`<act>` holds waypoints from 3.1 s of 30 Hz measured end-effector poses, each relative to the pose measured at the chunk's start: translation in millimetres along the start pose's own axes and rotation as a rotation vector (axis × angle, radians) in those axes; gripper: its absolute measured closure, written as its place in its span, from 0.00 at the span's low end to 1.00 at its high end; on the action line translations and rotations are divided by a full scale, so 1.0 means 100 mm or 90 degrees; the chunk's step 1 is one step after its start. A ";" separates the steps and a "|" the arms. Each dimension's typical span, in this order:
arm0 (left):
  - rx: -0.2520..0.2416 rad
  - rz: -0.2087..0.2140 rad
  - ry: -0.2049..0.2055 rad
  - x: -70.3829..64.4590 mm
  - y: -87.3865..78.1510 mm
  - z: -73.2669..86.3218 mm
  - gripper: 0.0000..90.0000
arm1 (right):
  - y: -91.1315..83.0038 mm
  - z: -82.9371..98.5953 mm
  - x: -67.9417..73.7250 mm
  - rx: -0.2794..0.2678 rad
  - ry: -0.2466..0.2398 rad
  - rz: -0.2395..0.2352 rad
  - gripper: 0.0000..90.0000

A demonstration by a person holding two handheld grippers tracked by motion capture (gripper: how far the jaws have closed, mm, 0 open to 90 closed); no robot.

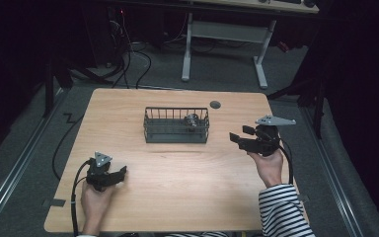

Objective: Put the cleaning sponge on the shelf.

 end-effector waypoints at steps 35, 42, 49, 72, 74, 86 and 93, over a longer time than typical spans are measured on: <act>-0.001 0.000 0.000 0.00 0.00 0.00 0.31 | -0.30 0.64 -0.18 -0.032 0.062 -0.009 0.41; -0.001 0.000 -0.001 0.00 0.00 0.00 0.31 | -0.27 0.74 -0.23 -0.035 0.074 -0.007 0.41; -0.001 0.000 0.000 0.00 0.00 0.00 0.31 | -0.19 0.85 -0.24 -0.030 0.084 -0.007 0.41; 0.000 0.000 0.000 0.00 0.00 0.00 0.31 | 0.13 1.10 -0.23 0.006 0.084 0.006 0.41; 0.000 0.000 0.000 0.00 0.00 0.00 0.31 | 0.17 1.13 -0.21 0.010 0.080 0.009 0.41; 0.000 0.000 0.001 0.00 0.00 0.00 0.30 | 0.34 1.28 -0.16 0.044 0.037 0.058 0.41; 0.000 0.000 0.001 0.00 0.00 0.00 0.31 | 0.39 1.33 -0.20 0.051 0.040 0.069 0.40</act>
Point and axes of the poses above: each handheld gripper's, and its own axes: y roughly forward along the jaws, z roughly out of its underside, x roughly to its left, the point moved 3 cm from there along y, roughly forward along the jaws, and after that the axes turned 11 degrees about y, right-handed, at the moved point
